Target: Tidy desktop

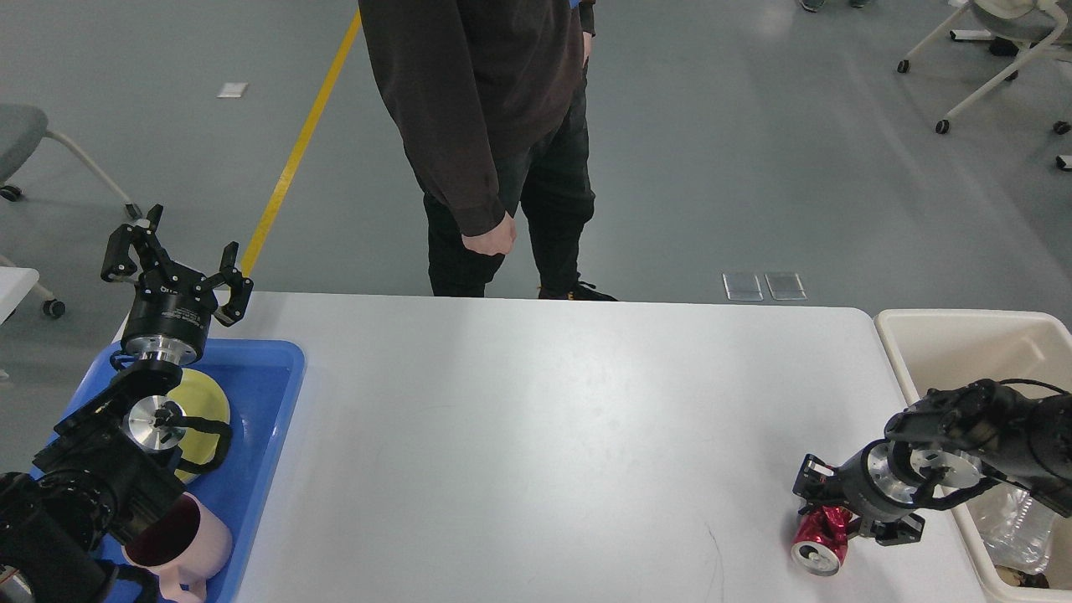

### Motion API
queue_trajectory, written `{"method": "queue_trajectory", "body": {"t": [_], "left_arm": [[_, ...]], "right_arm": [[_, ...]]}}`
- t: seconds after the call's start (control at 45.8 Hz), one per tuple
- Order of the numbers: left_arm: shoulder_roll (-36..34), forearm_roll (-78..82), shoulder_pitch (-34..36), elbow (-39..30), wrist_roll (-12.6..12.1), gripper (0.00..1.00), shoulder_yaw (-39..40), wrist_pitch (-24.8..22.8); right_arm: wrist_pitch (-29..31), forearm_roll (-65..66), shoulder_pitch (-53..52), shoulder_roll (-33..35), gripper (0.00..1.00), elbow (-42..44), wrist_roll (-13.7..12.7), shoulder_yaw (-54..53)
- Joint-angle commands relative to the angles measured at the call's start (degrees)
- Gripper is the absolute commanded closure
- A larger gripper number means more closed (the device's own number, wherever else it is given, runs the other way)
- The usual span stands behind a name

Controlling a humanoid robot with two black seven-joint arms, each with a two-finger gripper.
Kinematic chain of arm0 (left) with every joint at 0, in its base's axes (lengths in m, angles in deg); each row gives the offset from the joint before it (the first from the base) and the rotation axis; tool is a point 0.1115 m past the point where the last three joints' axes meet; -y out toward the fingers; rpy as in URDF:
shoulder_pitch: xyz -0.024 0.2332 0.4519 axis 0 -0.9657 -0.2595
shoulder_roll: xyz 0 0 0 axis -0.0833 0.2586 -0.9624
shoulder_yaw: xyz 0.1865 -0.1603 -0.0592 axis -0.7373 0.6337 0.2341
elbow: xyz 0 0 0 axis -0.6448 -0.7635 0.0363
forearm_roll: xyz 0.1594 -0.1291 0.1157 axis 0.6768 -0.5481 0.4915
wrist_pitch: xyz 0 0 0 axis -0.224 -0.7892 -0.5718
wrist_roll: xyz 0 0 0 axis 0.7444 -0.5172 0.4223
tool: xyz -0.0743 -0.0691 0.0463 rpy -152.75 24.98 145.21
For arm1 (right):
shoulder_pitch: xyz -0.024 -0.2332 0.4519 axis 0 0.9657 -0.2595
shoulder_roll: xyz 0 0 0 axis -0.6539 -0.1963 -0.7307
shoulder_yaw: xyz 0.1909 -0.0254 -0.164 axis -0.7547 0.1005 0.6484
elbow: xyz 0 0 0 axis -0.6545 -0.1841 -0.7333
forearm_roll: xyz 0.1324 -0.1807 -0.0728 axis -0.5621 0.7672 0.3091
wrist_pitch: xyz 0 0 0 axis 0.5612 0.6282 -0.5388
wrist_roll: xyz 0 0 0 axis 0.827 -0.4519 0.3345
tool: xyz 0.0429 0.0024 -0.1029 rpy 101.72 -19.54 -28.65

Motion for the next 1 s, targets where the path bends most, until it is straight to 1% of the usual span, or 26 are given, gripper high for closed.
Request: {"method": "queue_trajectory", "body": {"t": [0.0,0.197,0.284,0.371,0.481,0.655,0.764,0.896,0.983], "left_arm": [[0.00,0.04,0.00,0.02,0.00,0.04,0.00,0.00],[0.00,0.04,0.00,0.02,0.00,0.04,0.00,0.00],[0.00,0.04,0.00,0.02,0.00,0.04,0.00,0.00],[0.00,-0.05,0.00,-0.07,0.00,0.04,0.00,0.00],[0.00,0.04,0.00,0.02,0.00,0.04,0.00,0.00],[0.00,0.04,0.00,0.02,0.00,0.04,0.00,0.00],[0.00,-0.05,0.00,0.02,0.00,0.04,0.00,0.00],[0.00,-0.05,0.00,0.02,0.00,0.04,0.00,0.00],[0.00,0.04,0.00,0.02,0.00,0.04,0.00,0.00]], "right_arm": [[0.14,-0.05,-0.37,0.21,1.00,-0.51,-0.09,-0.15],[-0.04,-0.31,-2.74,1.79,1.00,-1.21,0.00,-0.41],[0.05,-0.31,-6.07,4.07,1.00,-3.66,0.00,-0.41],[0.57,-0.31,-11.60,7.50,1.00,-6.91,0.00,-0.41],[4.00,-0.23,-21.26,12.42,1.00,-9.82,0.00,-0.41],[13.40,-0.31,-36.30,17.61,1.00,-9.91,0.09,-0.67],[17.36,-0.31,-42.02,19.98,1.00,-9.56,0.00,-2.08],[18.59,-0.31,-48.17,22.71,1.00,-9.30,0.00,-2.61],[18.42,-0.05,-49.50,24.03,1.00,-8.42,0.00,-2.61]]}}
